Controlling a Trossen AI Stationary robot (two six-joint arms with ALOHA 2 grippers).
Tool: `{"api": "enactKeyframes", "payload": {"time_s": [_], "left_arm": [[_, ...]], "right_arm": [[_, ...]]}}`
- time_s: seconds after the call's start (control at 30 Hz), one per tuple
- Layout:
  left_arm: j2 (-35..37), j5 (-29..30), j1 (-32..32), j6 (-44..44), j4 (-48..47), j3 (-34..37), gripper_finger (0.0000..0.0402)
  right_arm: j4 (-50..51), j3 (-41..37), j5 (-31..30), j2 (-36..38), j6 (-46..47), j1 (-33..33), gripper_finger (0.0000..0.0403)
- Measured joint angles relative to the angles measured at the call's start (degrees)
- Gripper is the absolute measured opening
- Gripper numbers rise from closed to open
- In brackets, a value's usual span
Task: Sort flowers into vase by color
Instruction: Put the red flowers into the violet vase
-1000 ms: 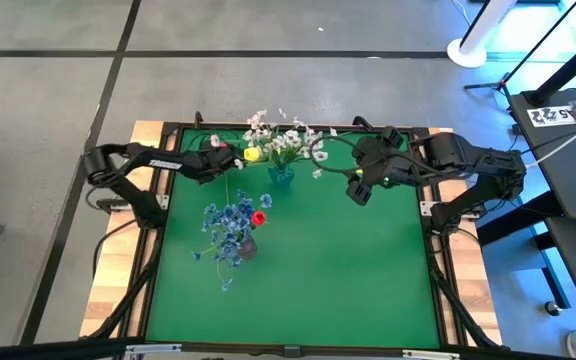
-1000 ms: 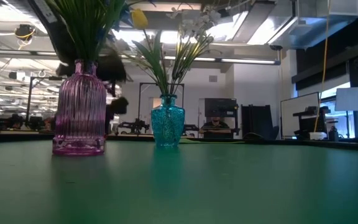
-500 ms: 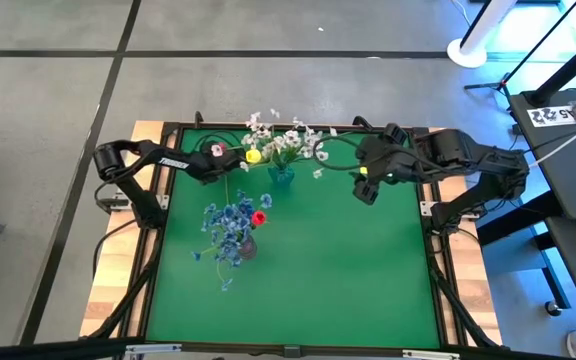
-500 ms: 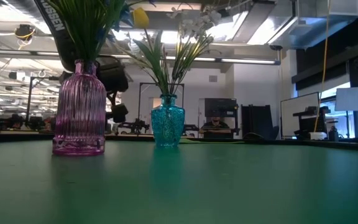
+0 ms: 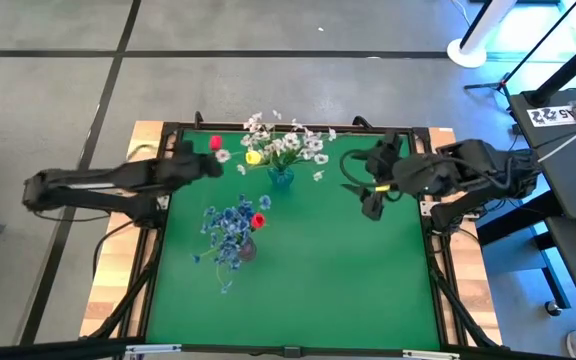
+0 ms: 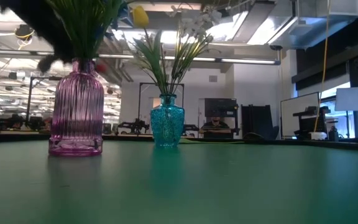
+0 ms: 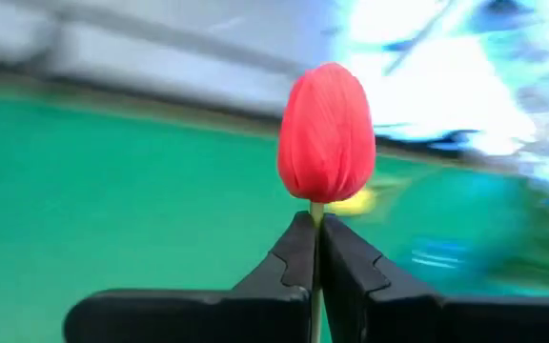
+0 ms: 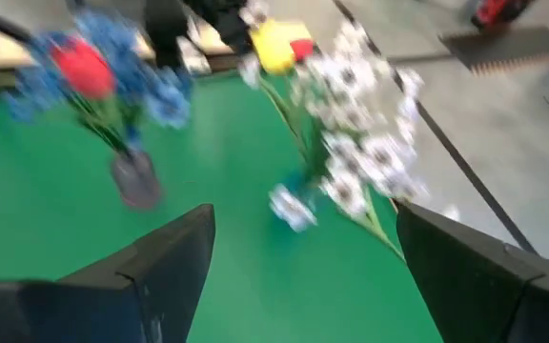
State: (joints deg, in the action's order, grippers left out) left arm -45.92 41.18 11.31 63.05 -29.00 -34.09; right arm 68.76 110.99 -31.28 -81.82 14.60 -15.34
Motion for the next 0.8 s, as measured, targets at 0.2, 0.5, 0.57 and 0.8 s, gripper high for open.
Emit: {"api": "enactKeyframes", "payload": {"time_s": [0.2, 0.5, 0.57, 0.8], "left_arm": [[15.9, 3.3, -19.7, -20.8, 16.4, -0.1, 0.0002], [15.8, 4.4, -41.3, -49.9, 50.5, 1.3, 0.0002], [13.2, 1.3, -42.7, -55.7, 61.3, 3.7, 0.0001], [2.4, -11.8, -41.2, -64.3, 98.4, 14.8, 0.0001]], "right_arm": [[-11.9, -0.1, -2.7, -2.7, 1.6, -5.9, 0.0326], [-18.1, -0.1, -12.2, -11.0, 15.6, -15.4, 0.0326], [-17.9, -0.1, -13.2, -13.1, 19.6, -16.7, 0.0326], [-17.7, -0.1, -13.1, -18.0, 27.6, -18.9, 0.0326]]}}
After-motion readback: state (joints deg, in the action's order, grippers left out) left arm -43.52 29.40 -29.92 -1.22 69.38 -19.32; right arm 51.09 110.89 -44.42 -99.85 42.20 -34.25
